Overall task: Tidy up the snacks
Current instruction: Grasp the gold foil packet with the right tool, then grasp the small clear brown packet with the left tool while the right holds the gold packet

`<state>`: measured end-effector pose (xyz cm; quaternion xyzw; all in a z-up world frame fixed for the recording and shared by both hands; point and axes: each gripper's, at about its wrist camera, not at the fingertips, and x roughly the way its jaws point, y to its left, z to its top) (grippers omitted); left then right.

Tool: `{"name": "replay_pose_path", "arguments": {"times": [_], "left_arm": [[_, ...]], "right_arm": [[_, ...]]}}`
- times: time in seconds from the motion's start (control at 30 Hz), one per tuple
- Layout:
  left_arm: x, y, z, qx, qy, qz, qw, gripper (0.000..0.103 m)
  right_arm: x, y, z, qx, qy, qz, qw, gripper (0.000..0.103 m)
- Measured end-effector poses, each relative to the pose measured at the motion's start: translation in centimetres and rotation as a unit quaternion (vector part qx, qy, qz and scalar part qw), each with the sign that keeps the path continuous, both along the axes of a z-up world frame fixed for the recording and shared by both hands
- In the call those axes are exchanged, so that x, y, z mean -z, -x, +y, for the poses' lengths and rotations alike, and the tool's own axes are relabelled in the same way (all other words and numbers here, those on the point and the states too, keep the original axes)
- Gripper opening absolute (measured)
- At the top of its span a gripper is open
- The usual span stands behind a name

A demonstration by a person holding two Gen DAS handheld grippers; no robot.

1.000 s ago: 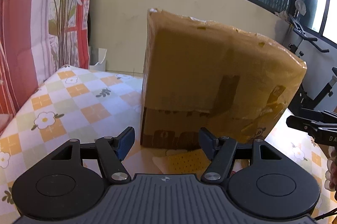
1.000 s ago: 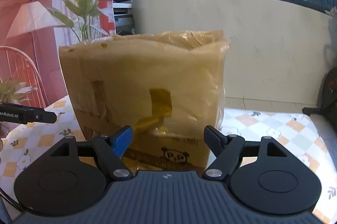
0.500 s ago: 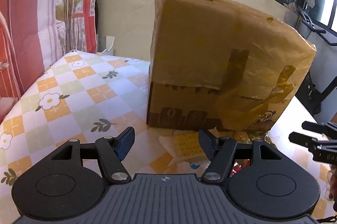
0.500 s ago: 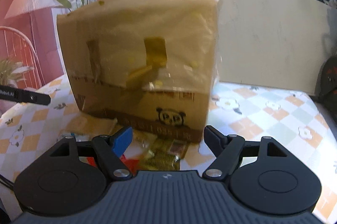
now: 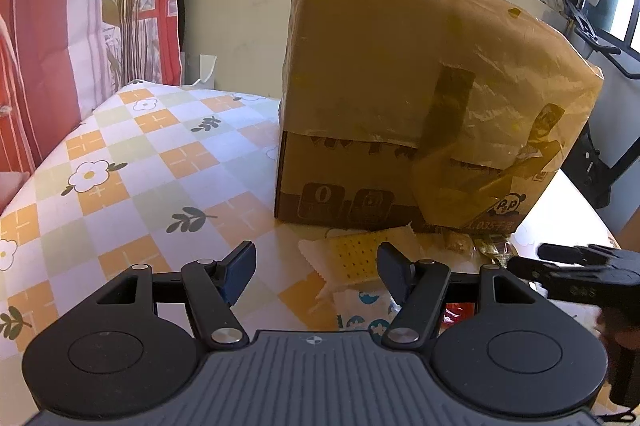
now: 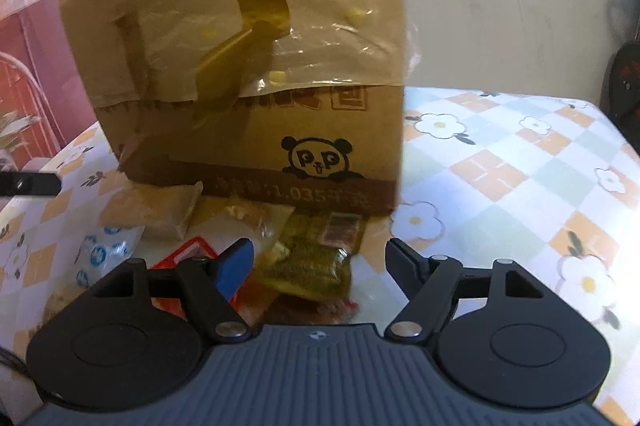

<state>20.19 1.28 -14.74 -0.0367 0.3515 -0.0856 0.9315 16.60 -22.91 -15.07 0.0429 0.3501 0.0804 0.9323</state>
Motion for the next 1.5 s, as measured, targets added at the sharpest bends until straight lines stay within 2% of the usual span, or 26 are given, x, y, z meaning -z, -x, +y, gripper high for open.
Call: {"name": "replay_pose_path", "arguments": {"times": [0.17,0.27,0.4,0.73,1.13,1.3,1.4,1.5], "left_arm": [[0.1,0.2,0.2,-0.003,0.003,-0.001,1.0000,0.069],[0.3,0.2,0.3,-0.003,0.004,0.003,1.0000,0.069],[0.5,0.1,0.3,-0.002,0.006,0.007,1.0000,0.069],[1.0,0.1,0.1,0.000,0.012,0.021,0.9997,0.069],[1.7,-0.4,-0.4,0.013,0.019,0.040,0.9989,0.067],[1.1,-1.1,-2.0,0.062,0.036,0.039,0.9967,0.062],[1.1,-2.1,-3.9,0.091,0.056,0.052,0.9930,0.053],[1.6,-3.4,-6.3,0.103,0.062,0.068,0.9905,0.050]], "right_arm": [[1.0,-2.5,0.8,0.016,0.006,0.039,0.999,0.076],[1.2,-2.6,1.7,0.028,0.027,0.037,0.999,0.076],[1.7,-1.3,2.9,0.019,0.073,0.022,0.997,0.062],[2.3,3.4,2.1,-0.016,0.042,-0.015,0.999,0.055],[2.1,4.2,1.5,-0.016,0.026,-0.039,0.999,0.054],[1.8,4.3,1.6,-0.004,0.023,-0.054,0.998,0.054],[1.7,4.4,1.3,0.012,0.022,-0.058,0.998,0.054],[1.6,4.6,1.0,0.026,0.022,-0.064,0.997,0.054]]}}
